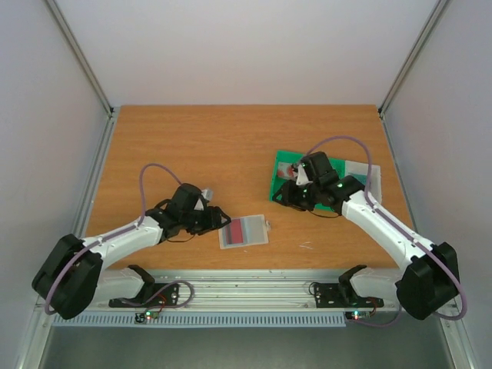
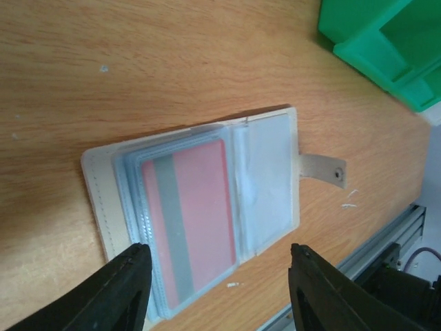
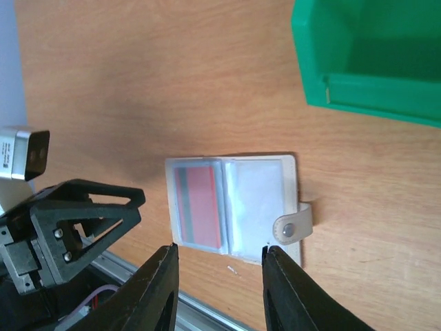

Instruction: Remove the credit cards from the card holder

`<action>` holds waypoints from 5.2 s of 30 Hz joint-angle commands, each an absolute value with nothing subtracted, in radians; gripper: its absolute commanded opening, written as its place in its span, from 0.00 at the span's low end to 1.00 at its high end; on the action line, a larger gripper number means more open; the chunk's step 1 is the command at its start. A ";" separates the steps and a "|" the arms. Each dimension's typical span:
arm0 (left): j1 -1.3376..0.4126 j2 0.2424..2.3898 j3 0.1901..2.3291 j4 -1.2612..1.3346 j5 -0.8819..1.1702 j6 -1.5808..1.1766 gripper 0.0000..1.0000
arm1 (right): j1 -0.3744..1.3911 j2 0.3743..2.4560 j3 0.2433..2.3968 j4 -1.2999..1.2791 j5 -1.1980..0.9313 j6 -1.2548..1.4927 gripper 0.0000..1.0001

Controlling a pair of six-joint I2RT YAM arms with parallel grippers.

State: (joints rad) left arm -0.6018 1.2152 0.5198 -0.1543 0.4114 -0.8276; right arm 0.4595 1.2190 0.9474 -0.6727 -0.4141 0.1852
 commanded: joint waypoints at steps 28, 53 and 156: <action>-0.597 1.386 0.457 0.088 0.431 -0.890 0.18 | 0.825 1.741 0.927 -0.266 -0.378 0.309 0.22; -0.595 1.427 0.521 -0.081 0.362 -0.753 0.05 | 0.827 1.677 0.857 -0.312 -0.281 0.290 0.01; -0.595 1.317 0.464 0.090 0.522 -0.899 0.61 | 0.857 1.741 0.729 -0.111 -0.357 0.393 0.01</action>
State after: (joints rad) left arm -0.5961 1.2953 0.4335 0.0521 0.4965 -0.9108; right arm 0.8425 1.7042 0.7589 -0.0452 -0.4042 0.3962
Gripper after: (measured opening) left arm 0.609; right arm 0.021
